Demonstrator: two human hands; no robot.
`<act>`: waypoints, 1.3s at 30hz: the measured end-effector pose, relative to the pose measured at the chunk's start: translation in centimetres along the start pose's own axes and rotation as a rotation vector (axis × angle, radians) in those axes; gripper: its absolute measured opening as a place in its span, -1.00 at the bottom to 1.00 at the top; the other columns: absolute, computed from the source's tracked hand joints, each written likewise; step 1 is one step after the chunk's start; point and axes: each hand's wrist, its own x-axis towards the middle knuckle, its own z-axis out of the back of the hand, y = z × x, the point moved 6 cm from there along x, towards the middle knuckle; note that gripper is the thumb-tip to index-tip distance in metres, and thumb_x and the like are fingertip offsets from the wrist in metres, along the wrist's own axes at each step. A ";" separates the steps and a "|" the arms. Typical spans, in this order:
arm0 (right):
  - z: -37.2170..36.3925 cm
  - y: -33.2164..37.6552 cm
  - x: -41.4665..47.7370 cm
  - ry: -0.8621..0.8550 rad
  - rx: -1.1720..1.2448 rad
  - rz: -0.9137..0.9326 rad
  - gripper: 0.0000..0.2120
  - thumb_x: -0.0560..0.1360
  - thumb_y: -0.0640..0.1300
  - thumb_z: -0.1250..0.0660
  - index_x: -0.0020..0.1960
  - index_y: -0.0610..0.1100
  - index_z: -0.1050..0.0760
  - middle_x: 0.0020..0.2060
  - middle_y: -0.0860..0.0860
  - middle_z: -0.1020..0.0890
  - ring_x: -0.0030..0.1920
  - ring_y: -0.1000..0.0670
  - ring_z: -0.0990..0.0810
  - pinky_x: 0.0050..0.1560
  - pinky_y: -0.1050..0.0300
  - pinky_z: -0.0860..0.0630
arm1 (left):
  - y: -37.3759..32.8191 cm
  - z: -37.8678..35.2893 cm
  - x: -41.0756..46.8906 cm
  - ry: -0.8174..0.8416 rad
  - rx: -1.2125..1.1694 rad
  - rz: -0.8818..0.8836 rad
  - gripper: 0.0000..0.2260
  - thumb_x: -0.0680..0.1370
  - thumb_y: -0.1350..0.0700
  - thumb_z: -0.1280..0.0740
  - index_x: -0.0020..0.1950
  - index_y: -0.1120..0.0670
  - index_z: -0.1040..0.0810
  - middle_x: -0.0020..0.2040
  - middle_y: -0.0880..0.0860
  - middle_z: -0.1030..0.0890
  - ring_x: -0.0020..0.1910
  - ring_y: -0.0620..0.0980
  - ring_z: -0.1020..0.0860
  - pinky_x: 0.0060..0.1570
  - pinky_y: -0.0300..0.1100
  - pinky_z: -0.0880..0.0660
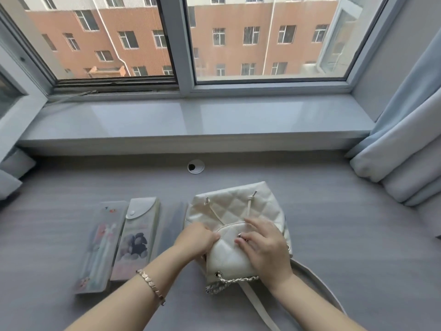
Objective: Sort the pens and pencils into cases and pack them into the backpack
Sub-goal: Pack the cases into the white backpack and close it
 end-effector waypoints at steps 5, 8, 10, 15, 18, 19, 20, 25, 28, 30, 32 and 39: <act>0.2 0.2 0.7 0.157 0.051 0.187 -0.89 0.34 -0.12 -0.39 -0.29 -0.11 -0.67 -0.08 -0.06 -0.69 -0.07 0.02 -0.42 -0.02 0.18 -0.34 | 0.7 -0.8 -0.4 0.012 -0.015 -0.019 -0.68 0.50 0.03 -0.24 -0.44 0.07 -0.33 -0.41 0.01 -0.45 -0.26 0.06 -0.46 -0.29 -0.18 -0.30; 0.7 -0.7 1.8 0.322 0.199 0.090 -0.87 0.35 -0.29 -0.41 -0.16 -0.14 -0.68 0.01 -0.15 -0.62 0.02 -0.02 -0.46 0.11 0.17 -0.39 | 0.2 -0.2 -1.3 -0.072 -0.045 -0.087 -0.67 0.51 -0.02 -0.24 -0.44 0.04 -0.35 -0.41 -0.05 -0.47 -0.27 0.03 -0.47 -0.30 -0.17 -0.31; 1.0 -1.4 2.4 0.386 0.296 -0.092 -0.70 0.36 -0.34 -0.42 -0.01 -0.01 -0.60 0.01 -0.05 -0.56 0.07 -0.01 -0.47 0.17 0.31 -0.31 | -0.1 0.4 -1.9 -0.158 -0.029 -0.189 -0.66 0.52 -0.02 -0.21 -0.43 0.05 -0.36 -0.41 -0.05 -0.45 -0.27 0.01 -0.45 -0.29 -0.13 -0.33; 2.2 -1.2 2.5 0.613 0.385 -0.265 -0.58 0.30 -0.39 -0.41 -0.02 0.09 -0.58 -0.26 0.17 -0.57 -0.23 0.22 -0.52 -0.18 0.45 -0.38 | -0.3 1.1 -3.4 -0.279 0.196 -0.481 -0.83 0.51 0.01 -0.19 -0.09 -0.04 -0.57 0.16 -0.13 -0.46 0.14 -0.08 -0.39 0.07 -0.16 -0.37; 2.7 0.6 0.5 0.810 0.356 -0.195 -0.86 0.31 -0.24 -0.42 -0.19 -0.04 -0.67 -0.36 0.16 -0.58 -0.30 0.26 -0.51 -0.25 0.43 -0.39 | -0.5 -0.1 -3.5 -0.267 0.453 -0.609 -0.49 0.38 -0.29 -0.21 0.25 -0.10 -0.39 0.48 -0.24 0.05 0.45 -0.18 0.07 0.41 -0.14 0.01; 2.7 0.9 -0.3 0.897 0.333 -0.206 -0.94 0.33 -0.13 -0.41 -0.23 -0.05 -0.66 -0.41 0.13 -0.57 -0.35 0.26 -0.50 -0.29 0.42 -0.39 | -0.4 -0.7 -3.3 -0.238 0.510 -0.595 -0.30 0.31 -0.36 -0.22 0.38 -0.10 -0.25 0.47 -0.22 0.16 0.47 -0.16 0.17 0.42 -0.11 0.12; 2.5 1.0 -1.2 0.962 0.274 -0.225 -0.85 0.36 -0.02 -0.38 -0.30 -0.08 -0.64 -0.46 0.10 -0.56 -0.42 0.24 -0.49 -0.35 0.40 -0.37 | -0.3 -1.2 -3.1 -0.227 0.577 -0.575 -0.19 0.29 -0.36 -0.24 0.45 -0.08 -0.11 0.49 -0.17 0.18 0.49 -0.11 0.21 0.42 -0.08 0.18; 2.3 -0.7 -0.4 0.563 -0.064 -0.472 -0.66 0.38 0.21 -0.34 -0.19 -0.04 -0.35 -0.34 0.05 -0.53 -0.19 -0.07 -0.59 -0.24 0.16 -0.38 | -0.8 -2.1 -3.1 -0.274 0.676 -0.518 -0.28 0.39 -0.09 -0.25 0.47 -0.04 -0.01 0.55 0.01 0.05 0.52 0.03 0.20 0.44 0.09 0.19; 0.8 -0.1 0.3 0.530 -0.365 -0.459 -0.42 0.34 0.35 -0.27 0.10 -0.08 -0.36 0.04 -0.03 -0.51 0.12 -0.09 -0.51 -0.02 0.09 -0.41 | -1.0 -2.3 -3.2 -0.236 0.579 -0.468 -0.34 0.38 -0.01 -0.25 0.44 -0.06 -0.08 0.55 -0.04 0.05 0.52 -0.02 0.19 0.40 0.21 0.02; -0.3 0.3 0.3 0.517 -0.466 -0.414 -0.43 0.42 0.34 -0.16 0.14 -0.12 -0.39 0.14 -0.06 -0.46 0.16 -0.08 -0.48 0.07 0.09 -0.41 | -1.0 -2.3 -3.2 -0.196 0.501 -0.442 -0.36 0.37 0.03 -0.25 0.42 -0.07 -0.12 0.54 -0.06 0.06 0.51 -0.04 0.20 0.35 0.24 -0.13; -0.3 0.4 0.2 0.444 -0.515 -0.366 -0.49 0.49 0.29 -0.07 0.11 -0.12 -0.41 0.11 -0.05 -0.48 0.14 -0.07 -0.49 0.03 0.09 -0.42 | -1.1 -2.5 -3.3 -0.175 0.465 -0.437 -0.37 0.39 0.04 -0.25 0.43 -0.06 -0.12 0.55 -0.04 0.07 0.51 -0.02 0.21 0.32 0.21 -0.25; 2.6 1.8 3.2 0.151 -0.182 -0.293 -0.70 0.51 0.14 -0.18 -0.09 -0.11 -0.32 -0.13 -0.05 -0.60 -0.08 -0.12 -0.54 -0.22 0.06 -0.34 | -2.7 -2.3 -3.2 -0.181 0.379 -0.468 -0.34 0.45 0.21 -0.19 0.50 -0.06 -0.03 0.55 0.04 0.03 0.52 0.06 0.15 0.41 0.17 -0.10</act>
